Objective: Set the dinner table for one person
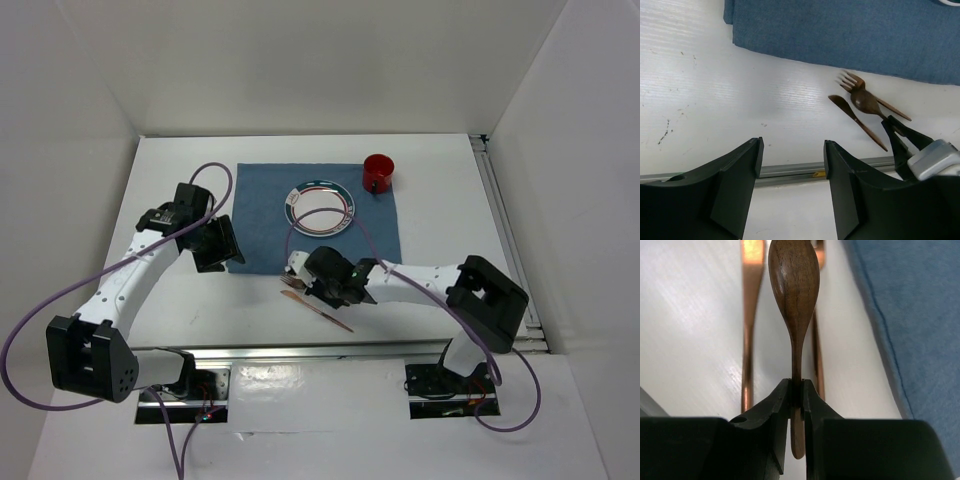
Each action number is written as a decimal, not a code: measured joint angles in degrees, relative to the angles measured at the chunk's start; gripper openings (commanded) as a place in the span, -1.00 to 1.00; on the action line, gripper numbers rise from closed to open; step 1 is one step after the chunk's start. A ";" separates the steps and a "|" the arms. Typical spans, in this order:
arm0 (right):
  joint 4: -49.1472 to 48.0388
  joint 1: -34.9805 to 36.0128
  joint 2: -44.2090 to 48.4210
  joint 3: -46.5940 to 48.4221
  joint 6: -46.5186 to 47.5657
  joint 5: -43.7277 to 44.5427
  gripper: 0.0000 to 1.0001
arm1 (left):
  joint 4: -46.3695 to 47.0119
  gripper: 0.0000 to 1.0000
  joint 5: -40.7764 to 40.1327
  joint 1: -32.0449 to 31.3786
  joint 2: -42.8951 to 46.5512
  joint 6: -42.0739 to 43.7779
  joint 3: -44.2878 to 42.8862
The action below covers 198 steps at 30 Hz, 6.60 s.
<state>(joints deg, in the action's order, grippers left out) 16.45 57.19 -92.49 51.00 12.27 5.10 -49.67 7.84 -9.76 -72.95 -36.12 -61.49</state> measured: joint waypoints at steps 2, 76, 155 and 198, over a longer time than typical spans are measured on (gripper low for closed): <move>-0.02 -1.44 0.55 0.22 -1.40 -0.46 -1.00 | 0.00 0.36 0.00 0.00 0.00 0.00 0.00; 10.40 4.61 -4.50 4.96 -22.73 -0.92 -1.00 | 0.07 0.49 -4.96 -4.94 3.30 -22.49 4.55; 13.81 -7.08 -8.20 11.54 -18.62 -1.88 0.06 | -4.35 0.47 -13.18 -10.32 -1.07 -16.50 -12.26; 15.69 -13.68 -47.52 70.44 -52.72 -7.08 -0.33 | -9.62 0.54 -18.45 -9.18 7.96 -18.05 -24.74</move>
<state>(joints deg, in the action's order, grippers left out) 32.14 43.51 -140.00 121.45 -40.45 -1.98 -59.29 -10.61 -18.94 -64.99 -54.17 -86.24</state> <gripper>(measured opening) 0.161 0.769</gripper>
